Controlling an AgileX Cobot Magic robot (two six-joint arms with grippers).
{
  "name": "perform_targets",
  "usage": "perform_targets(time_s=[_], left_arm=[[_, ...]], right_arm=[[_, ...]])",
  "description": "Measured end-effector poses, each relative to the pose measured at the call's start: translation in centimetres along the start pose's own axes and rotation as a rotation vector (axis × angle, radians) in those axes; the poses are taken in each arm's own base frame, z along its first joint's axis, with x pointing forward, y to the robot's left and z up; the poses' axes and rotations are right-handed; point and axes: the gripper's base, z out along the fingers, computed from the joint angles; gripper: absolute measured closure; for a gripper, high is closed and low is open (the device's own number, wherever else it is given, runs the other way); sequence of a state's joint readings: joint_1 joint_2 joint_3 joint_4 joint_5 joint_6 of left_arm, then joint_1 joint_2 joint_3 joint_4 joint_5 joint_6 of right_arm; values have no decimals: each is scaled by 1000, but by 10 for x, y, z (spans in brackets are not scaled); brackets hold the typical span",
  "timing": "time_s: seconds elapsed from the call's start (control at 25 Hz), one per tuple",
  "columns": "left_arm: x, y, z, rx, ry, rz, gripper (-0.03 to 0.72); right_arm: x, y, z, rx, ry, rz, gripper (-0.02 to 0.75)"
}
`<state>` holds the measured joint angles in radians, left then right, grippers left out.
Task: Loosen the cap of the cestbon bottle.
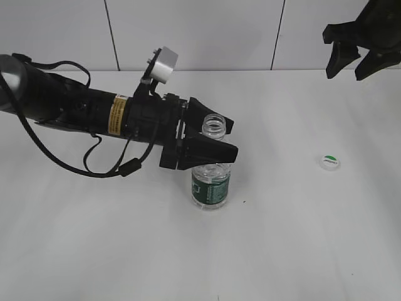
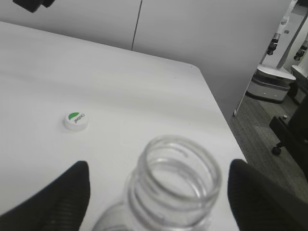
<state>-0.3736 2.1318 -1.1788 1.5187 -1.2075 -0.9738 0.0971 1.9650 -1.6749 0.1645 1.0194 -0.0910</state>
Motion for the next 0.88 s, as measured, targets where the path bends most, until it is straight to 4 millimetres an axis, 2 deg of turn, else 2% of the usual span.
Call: perform_targets(time_s=[0.28, 0.6, 0.76, 0.88], left_arm=[[-27, -10, -8, -10, -24, 11, 156], [-44, -16, -13, -22, -52, 29, 159], [-52, -16, -22, -45, -65, 43, 220], [-61, -11, -36, -141, -54, 62, 251]], right_arm=[[-3, 4, -9, -39, 9, 14, 295], [-15, 8, -29, -43, -28, 6, 295], [-12, 8, -33, -47, 4, 3, 295], [-9, 9, -39, -47, 14, 0, 295]])
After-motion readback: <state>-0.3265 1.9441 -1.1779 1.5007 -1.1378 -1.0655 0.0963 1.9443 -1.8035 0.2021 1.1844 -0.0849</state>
